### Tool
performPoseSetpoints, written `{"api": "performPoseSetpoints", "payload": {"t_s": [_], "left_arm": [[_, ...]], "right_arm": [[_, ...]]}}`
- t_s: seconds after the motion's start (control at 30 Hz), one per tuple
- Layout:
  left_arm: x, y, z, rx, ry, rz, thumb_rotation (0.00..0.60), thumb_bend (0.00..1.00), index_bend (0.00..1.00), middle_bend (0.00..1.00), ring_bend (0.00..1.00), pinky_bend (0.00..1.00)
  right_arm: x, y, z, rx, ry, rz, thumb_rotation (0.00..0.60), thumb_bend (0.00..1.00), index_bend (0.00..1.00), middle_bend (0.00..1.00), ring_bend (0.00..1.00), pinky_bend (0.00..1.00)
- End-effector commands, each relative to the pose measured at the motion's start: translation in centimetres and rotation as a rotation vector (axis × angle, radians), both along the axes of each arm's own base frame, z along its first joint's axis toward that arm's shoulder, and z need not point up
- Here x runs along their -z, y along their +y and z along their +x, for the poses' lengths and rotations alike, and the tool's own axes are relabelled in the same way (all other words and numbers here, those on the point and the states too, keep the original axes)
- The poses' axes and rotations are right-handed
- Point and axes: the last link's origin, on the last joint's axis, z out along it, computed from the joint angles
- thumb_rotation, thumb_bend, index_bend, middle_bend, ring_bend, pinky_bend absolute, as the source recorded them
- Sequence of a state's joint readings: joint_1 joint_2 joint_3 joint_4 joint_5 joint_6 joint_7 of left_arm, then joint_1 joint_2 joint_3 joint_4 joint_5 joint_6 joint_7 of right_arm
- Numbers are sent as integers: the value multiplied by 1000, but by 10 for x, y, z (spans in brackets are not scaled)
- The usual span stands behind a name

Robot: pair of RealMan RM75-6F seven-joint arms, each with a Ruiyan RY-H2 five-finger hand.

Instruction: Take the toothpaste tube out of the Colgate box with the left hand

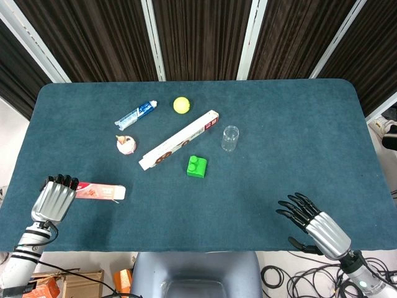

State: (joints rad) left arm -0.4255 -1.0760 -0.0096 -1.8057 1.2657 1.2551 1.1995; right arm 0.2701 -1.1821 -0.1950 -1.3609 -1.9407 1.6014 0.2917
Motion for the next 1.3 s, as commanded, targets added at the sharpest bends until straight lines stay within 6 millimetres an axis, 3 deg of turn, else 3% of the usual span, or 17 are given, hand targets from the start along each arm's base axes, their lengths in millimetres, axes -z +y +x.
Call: {"api": "performPoseSetpoints", "payload": {"t_s": [0.03,0.43,0.6,1.0,1.3], "left_arm": [[-5,2,0,3,41,36,600,429,463,482,640,619],[-14,2,4,14,220,86,600,428,408,448,607,609],[-19,-2,12,33,260,73,600,428,360,423,575,593],[-33,-5,28,79,289,91,600,427,349,409,564,589],[-74,7,42,128,261,238,600,427,350,411,564,591]], "right_arm": [[0,2,-1,25,22,-10,600,266,190,107,1,36],[1,1,0,49,49,-24,600,266,190,108,1,36],[2,1,0,48,56,-18,600,266,190,108,1,36],[3,1,0,48,69,-6,600,266,190,108,1,36],[4,1,0,49,79,2,600,267,190,107,1,36]]}}
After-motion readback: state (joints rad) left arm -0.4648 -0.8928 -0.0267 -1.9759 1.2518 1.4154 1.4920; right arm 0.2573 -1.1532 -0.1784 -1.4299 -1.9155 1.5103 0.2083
